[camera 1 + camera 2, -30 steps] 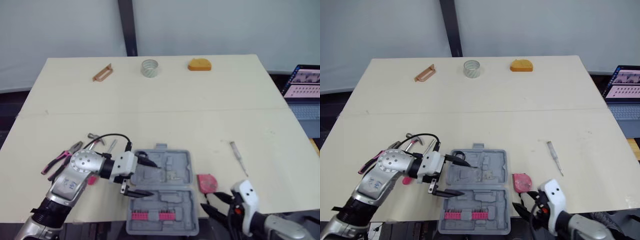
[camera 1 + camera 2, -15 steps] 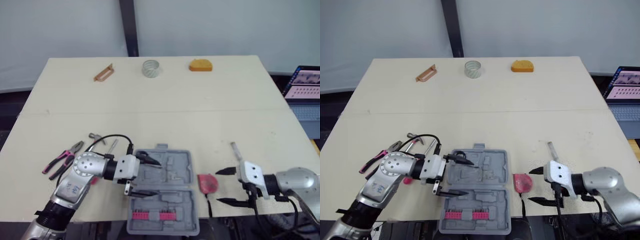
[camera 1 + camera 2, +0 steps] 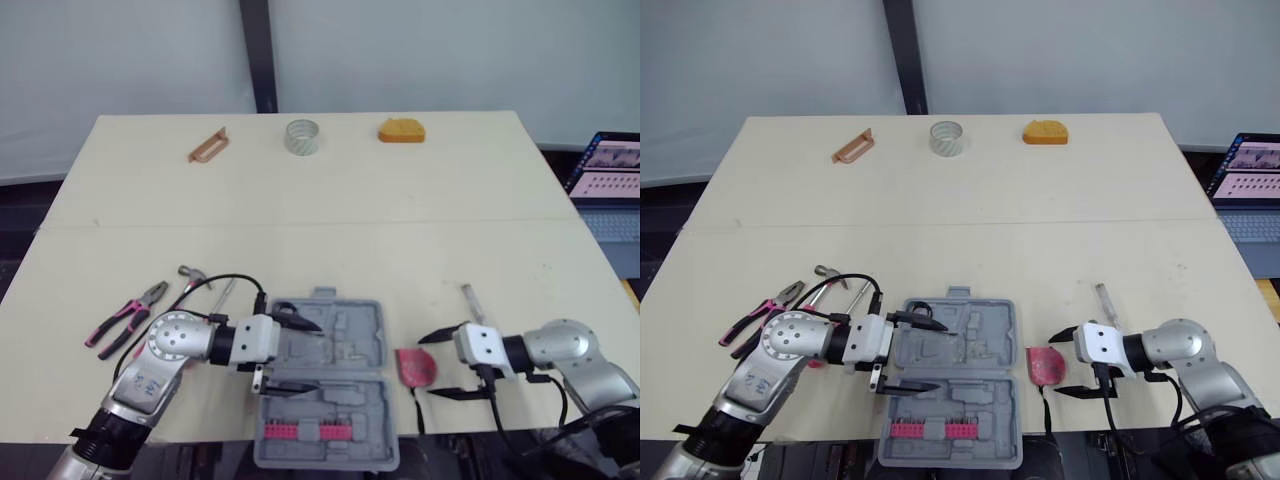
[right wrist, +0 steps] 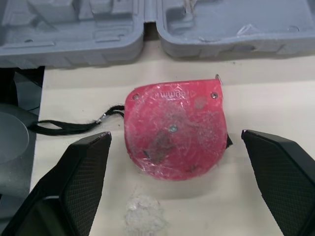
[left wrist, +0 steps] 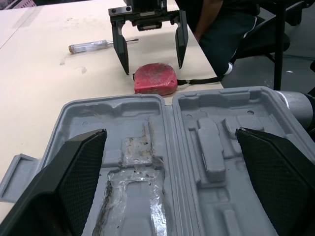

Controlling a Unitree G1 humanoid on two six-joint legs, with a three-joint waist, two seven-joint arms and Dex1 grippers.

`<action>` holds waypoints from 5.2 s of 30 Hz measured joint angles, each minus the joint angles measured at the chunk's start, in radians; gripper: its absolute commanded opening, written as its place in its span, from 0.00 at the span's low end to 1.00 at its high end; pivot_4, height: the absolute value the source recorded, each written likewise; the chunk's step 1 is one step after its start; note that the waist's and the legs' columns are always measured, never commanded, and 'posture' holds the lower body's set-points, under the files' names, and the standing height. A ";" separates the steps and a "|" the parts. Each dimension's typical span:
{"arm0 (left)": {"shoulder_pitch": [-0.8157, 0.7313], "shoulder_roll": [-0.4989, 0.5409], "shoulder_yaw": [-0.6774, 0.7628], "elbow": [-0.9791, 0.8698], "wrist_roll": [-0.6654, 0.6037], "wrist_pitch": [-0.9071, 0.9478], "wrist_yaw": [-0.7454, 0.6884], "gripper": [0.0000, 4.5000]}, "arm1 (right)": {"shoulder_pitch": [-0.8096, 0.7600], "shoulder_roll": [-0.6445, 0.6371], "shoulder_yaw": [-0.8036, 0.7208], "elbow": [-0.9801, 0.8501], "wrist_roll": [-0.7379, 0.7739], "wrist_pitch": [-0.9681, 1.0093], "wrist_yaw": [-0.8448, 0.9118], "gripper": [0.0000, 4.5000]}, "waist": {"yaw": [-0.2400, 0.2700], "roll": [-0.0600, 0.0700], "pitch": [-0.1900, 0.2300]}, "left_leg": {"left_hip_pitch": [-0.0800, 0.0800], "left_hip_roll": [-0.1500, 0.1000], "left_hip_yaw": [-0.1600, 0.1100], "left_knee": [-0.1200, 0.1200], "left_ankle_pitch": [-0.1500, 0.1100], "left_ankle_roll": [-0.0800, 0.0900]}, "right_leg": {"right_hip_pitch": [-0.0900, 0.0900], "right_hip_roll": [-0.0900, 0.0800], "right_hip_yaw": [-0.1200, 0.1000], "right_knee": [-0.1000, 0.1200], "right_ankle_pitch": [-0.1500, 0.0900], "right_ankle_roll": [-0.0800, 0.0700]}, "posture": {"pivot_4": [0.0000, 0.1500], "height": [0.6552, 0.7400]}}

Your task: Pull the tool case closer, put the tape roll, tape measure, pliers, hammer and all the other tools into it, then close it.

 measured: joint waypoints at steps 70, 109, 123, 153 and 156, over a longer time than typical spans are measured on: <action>0.049 0.002 0.091 0.041 0.008 0.010 0.187 1.00 | -0.640 0.173 0.541 -0.388 -0.337 0.996 -0.104 0.65 | -0.028 0.002 0.001 | -0.006 0.000 -0.003 0.002 -0.001 0.000 | -0.006 0.000 -0.001 0.002 0.000 0.000 | 1.00 1.00; 0.053 0.000 0.090 0.040 0.008 0.015 0.201 1.00 | -0.626 0.250 0.566 -0.315 -0.461 0.896 -0.110 0.65 | -0.029 0.002 0.001 | -0.006 0.000 -0.003 0.002 -0.001 0.000 | -0.006 0.000 -0.001 0.002 0.000 0.000 | 1.00 1.00; 0.060 0.001 0.091 0.014 0.006 0.039 0.199 1.00 | -0.613 0.220 0.528 -0.396 -0.419 0.945 -0.075 0.99 | -0.028 0.002 0.001 | -0.006 0.000 -0.003 0.002 -0.001 0.000 | -0.006 0.000 -0.001 0.002 0.000 0.000 | 1.00 1.00; 0.041 0.003 0.105 -0.031 -0.015 0.097 0.173 1.00 | -0.241 0.375 0.039 -0.127 0.012 0.435 -0.227 0.47 | -0.026 0.002 0.001 | -0.004 0.000 -0.002 0.000 -0.001 0.000 | -0.005 0.000 0.000 0.002 0.000 0.000 | 1.00 1.00; 0.041 0.004 0.105 -0.031 -0.015 0.100 0.171 1.00 | -0.241 0.375 0.041 -0.099 0.012 0.415 -0.228 0.41 | -0.027 0.002 0.001 | -0.004 0.000 -0.002 0.000 -0.001 -0.001 | -0.005 0.000 0.000 0.002 0.000 0.000 | 1.00 1.00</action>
